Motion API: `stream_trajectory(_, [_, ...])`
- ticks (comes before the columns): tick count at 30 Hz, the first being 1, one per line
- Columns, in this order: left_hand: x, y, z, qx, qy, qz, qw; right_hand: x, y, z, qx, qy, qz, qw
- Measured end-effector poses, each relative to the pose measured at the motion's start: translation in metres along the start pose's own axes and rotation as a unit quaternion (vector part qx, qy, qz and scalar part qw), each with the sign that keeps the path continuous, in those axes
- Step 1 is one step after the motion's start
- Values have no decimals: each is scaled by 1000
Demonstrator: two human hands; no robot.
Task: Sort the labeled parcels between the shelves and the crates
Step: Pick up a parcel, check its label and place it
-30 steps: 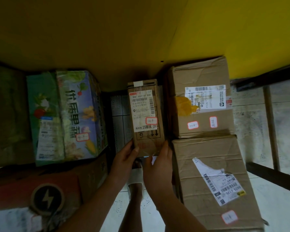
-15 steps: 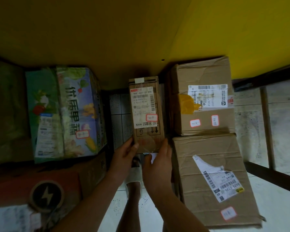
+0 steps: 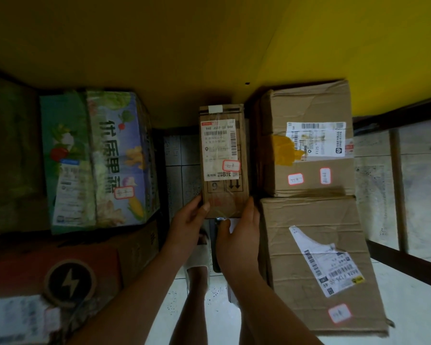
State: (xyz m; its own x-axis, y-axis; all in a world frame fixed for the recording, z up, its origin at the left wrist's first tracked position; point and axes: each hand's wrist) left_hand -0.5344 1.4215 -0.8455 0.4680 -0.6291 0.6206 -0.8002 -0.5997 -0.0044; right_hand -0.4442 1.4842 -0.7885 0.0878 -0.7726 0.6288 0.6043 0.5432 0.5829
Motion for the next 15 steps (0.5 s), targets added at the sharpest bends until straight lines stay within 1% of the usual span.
stream_trajectory(4, [-4, -1, -1, -4, -1, 3, 1000, -3, 2, 1, -4, 7, -3, 1000])
stream_trajectory(11, [-2, 0, 1, -19, 4, 7, 1000, -4, 5, -6, 10, 7, 14, 1000])
stream_trajectory(15, [1, -2, 1, 2, 12, -17, 1000, -1, 6, -6, 10, 15, 8, 1000])
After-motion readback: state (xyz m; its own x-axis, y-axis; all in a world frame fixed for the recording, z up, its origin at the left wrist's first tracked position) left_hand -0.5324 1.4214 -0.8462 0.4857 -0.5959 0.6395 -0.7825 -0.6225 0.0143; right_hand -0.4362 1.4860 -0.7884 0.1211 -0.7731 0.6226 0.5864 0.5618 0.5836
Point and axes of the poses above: each hand's wrist, its own x-axis away from the middle knuckle, its own y-axis out of the back of the hand, z = x × y, and after that the axes turned 6 degrees about -y, right-handed
